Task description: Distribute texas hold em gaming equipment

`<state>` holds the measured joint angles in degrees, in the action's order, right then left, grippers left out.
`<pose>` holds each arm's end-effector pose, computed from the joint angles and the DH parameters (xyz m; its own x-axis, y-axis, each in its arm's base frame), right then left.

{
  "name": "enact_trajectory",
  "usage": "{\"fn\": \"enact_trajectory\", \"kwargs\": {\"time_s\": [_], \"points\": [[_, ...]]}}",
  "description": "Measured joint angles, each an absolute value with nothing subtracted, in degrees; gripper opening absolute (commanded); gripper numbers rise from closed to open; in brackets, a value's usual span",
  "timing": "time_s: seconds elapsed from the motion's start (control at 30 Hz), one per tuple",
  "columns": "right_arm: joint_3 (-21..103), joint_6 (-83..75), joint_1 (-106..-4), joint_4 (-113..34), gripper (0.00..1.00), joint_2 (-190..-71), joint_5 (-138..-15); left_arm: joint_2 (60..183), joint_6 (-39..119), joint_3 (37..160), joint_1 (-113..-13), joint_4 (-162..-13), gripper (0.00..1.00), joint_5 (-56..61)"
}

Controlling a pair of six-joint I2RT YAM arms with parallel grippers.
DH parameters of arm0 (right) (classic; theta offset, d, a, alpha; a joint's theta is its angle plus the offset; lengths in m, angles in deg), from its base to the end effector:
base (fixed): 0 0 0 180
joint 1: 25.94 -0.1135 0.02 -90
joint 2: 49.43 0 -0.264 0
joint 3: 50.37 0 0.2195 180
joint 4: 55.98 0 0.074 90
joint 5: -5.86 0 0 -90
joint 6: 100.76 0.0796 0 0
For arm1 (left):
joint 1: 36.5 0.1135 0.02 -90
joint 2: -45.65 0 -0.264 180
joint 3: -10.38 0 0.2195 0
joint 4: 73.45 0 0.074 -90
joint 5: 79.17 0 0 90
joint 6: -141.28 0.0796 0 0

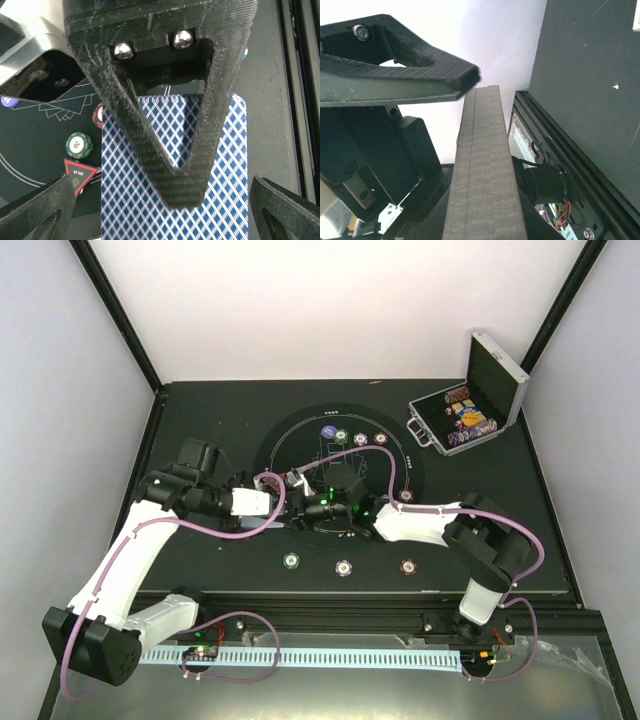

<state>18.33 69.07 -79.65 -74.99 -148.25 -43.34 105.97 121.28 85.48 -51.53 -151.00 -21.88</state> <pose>0.1842 0.3388 0.2384 -0.9942 -0.0951 -0.0493 -0.0625 0.1407 0.9881 0.1492 -0.0846 0.2735 0.1357 0.7822 -0.6080 0.9633 0.0393 0.2656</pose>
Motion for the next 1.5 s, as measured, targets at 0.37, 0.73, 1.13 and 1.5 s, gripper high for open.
{"fn": "enact_trajectory", "kwargs": {"time_s": [0.37, 0.73, 1.13, 1.5], "points": [[17.6, 70.9, -80.1, -79.2, 0.01, -149.2, -41.3, 106.9, 121.8, 82.6, -52.0, -151.0, 0.82, -22.2], [17.3, 71.9, -80.2, -80.0, 0.01, -150.7, -41.2, 107.1, 121.8, 82.4, -52.3, -150.9, 0.51, -22.1], [17.3, 70.6, -80.3, -78.6, 0.03, -150.7, -41.5, 106.4, 121.6, 81.5, -52.5, -150.5, 0.08, -21.9], [21.2, 65.0, -80.3, -70.4, 0.32, -151.2, -41.5, 105.9, 121.1, 81.5, -52.7, -150.6, 0.02, -19.4]]}}
